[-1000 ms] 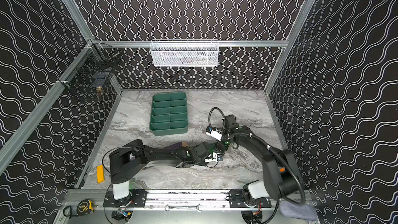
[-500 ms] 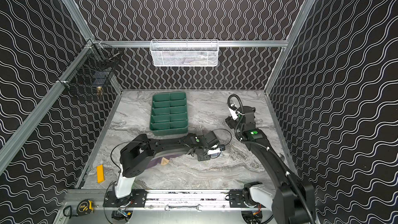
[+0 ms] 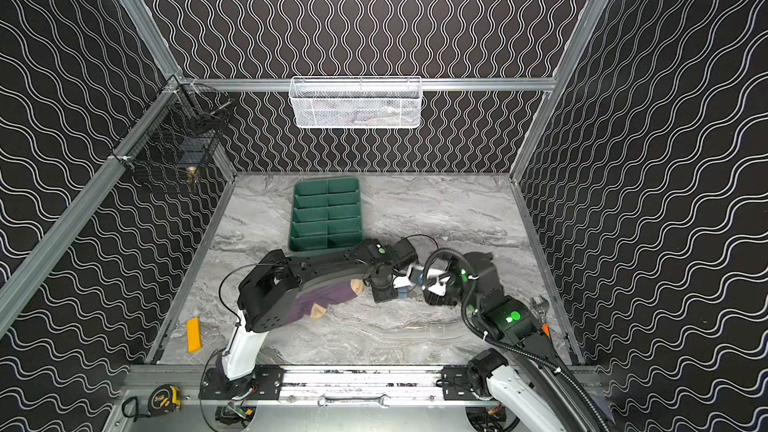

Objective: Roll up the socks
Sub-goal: 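Open the right gripper and swing it away while the left gripper holds the roll, then lower the right gripper and pinch the blue roll beside the left gripper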

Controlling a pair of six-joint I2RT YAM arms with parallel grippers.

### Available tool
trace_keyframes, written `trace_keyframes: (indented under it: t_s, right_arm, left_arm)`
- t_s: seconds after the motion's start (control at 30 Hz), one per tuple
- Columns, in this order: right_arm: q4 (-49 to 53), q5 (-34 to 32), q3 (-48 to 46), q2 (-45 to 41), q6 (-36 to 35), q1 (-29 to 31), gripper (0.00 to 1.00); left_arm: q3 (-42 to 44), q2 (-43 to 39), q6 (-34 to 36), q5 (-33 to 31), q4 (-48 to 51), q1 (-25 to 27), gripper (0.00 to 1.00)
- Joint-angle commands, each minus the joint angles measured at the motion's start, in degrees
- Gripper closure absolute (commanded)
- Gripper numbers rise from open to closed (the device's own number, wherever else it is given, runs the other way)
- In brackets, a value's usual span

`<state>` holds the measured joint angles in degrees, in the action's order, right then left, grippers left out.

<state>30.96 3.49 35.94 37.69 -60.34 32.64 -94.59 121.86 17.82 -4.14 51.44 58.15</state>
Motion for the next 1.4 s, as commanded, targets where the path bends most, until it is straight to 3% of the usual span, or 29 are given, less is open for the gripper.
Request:
trace_keyframes:
  t_s: [0.0, 0.17, 0.3, 0.43, 0.7, 1.17, 1.37]
  right_arm:
    - [3.6, -7.1, -3.6, -0.4, -7.3, 5.0, 0.18]
    - [-7.2, -8.7, -8.1, 2.1, -3.2, 12.5, 0.18]
    - [-17.8, -11.1, -11.3, 9.6, -0.9, 17.7, 0.18]
    - [-31.9, -13.0, -15.7, 16.0, -1.5, 18.1, 0.16]
    - [-44.9, -12.2, -16.0, 29.1, -3.1, 17.1, 0.15]
    - [-48.5, -8.6, -11.6, 41.6, -6.1, 14.1, 0.24]
    - [-45.7, -9.7, -8.7, 46.8, -6.5, 13.8, 0.44]
  left_arm:
    - [-0.6, 1.0, -2.5, -4.6, 7.4, -0.5, 1.00]
    - [-0.6, -0.1, -4.1, -4.8, 7.5, -0.6, 1.00]
    - [-1.6, 0.6, -2.4, 5.4, 8.6, -1.2, 1.00]
    - [-1.7, 2.8, -1.4, 13.5, 9.4, -2.6, 1.00]
    - [1.9, 3.1, -1.1, 18.8, 6.9, -5.4, 1.00]
    - [3.1, 4.9, 0.6, 21.6, 6.4, -7.5, 1.00]
    - [3.4, 5.0, 1.0, 21.9, 6.3, -7.5, 1.00]
